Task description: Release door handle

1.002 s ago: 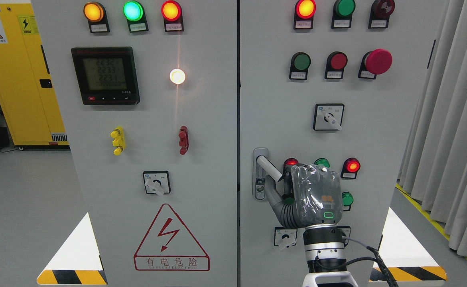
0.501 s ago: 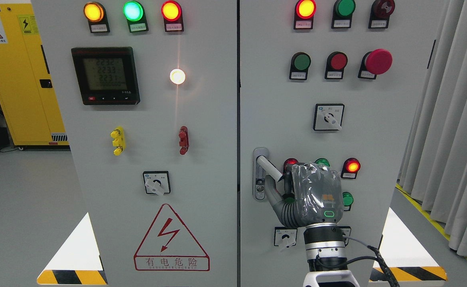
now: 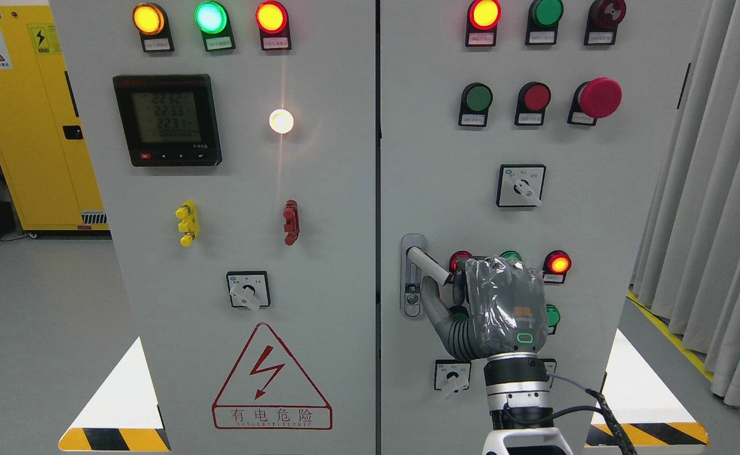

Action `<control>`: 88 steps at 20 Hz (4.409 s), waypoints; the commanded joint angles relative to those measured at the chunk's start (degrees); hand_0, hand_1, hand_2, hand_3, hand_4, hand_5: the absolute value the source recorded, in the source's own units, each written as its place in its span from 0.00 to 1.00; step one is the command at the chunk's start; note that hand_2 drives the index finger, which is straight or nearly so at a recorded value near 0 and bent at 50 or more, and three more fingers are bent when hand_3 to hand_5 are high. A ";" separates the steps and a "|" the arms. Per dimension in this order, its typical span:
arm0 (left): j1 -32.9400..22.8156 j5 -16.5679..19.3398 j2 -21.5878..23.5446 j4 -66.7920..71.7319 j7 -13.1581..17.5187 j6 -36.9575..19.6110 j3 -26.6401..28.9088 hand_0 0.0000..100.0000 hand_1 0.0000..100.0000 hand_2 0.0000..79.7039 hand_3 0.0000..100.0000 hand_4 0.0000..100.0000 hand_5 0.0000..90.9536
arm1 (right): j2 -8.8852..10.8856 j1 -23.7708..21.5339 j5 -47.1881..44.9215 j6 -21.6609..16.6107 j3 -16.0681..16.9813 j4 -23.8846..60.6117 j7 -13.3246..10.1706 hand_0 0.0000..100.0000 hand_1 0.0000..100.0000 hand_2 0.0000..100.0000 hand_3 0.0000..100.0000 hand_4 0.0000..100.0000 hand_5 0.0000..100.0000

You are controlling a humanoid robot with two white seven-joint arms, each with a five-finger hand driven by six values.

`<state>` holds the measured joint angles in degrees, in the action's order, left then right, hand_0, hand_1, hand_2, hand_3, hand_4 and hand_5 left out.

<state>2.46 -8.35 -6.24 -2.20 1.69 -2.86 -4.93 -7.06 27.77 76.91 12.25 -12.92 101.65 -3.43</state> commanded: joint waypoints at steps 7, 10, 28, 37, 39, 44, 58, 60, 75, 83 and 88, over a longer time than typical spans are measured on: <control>0.00 0.00 0.00 0.00 -0.02 -0.04 0.01 0.12 0.56 0.00 0.00 0.00 0.00 | 0.12 0.27 0.00 -0.03 0.26 0.65 0.09 0.51 0.48 0.92 1.00 0.99 0.99; 0.00 0.00 0.00 0.00 -0.02 -0.04 0.01 0.12 0.56 0.00 0.00 0.00 0.00 | 0.12 0.36 0.00 -0.03 0.18 0.65 0.18 0.50 0.48 0.92 1.00 0.99 0.99; 0.00 0.00 0.00 0.00 -0.02 -0.04 0.01 0.12 0.56 0.00 0.00 0.00 0.00 | 0.29 0.71 0.00 -0.03 0.26 0.65 0.36 0.48 0.48 0.92 1.00 0.99 1.00; 0.00 0.00 0.00 0.00 -0.02 -0.04 0.01 0.12 0.56 0.00 0.00 0.00 0.00 | 0.38 0.80 0.00 -0.03 0.26 0.92 0.36 0.47 0.49 0.92 1.00 0.99 1.00; 0.00 0.00 0.00 0.00 -0.02 -0.04 0.01 0.12 0.56 0.00 0.00 0.00 0.00 | 0.38 0.80 0.00 -0.03 0.70 0.92 0.36 0.47 0.49 0.92 1.00 1.00 1.00; 0.00 0.00 0.00 0.00 -0.02 -0.04 0.01 0.12 0.56 0.00 0.00 0.00 0.00 | 0.38 0.80 0.00 -0.03 0.79 1.01 0.36 0.45 0.50 0.92 1.00 1.00 1.00; 0.00 0.00 0.00 0.00 -0.02 -0.04 0.01 0.12 0.56 0.00 0.00 0.00 0.00 | 0.47 0.53 0.00 -0.03 0.70 1.01 0.45 0.49 0.50 0.92 1.00 1.00 1.00; 0.00 0.00 0.00 0.00 -0.02 -0.04 0.01 0.12 0.56 0.00 0.00 0.00 0.00 | 0.47 0.27 0.00 -0.12 0.70 1.09 0.45 0.49 0.50 0.92 1.00 1.00 1.00; 0.00 0.00 0.00 0.00 -0.02 -0.04 -0.08 0.12 0.56 0.00 0.00 0.00 0.00 | 1.08 -0.43 0.00 -0.12 0.70 1.62 0.62 0.49 0.54 0.92 1.00 1.00 1.00; 0.00 0.00 0.00 0.00 -0.02 -0.04 0.01 0.12 0.56 0.00 0.00 0.00 0.00 | 1.00 -0.34 0.00 -0.03 0.79 1.44 0.53 0.53 0.55 0.92 1.00 1.00 1.00; 0.00 0.00 0.00 0.00 -0.02 -0.04 0.01 0.12 0.56 0.00 0.00 0.00 0.00 | 1.00 -0.34 0.00 -0.12 0.88 1.62 0.45 0.54 0.55 0.92 1.00 1.00 1.00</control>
<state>2.46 -8.35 -6.24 -2.20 1.69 -2.86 -4.93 -6.14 27.40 76.90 12.18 -12.17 103.15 -2.66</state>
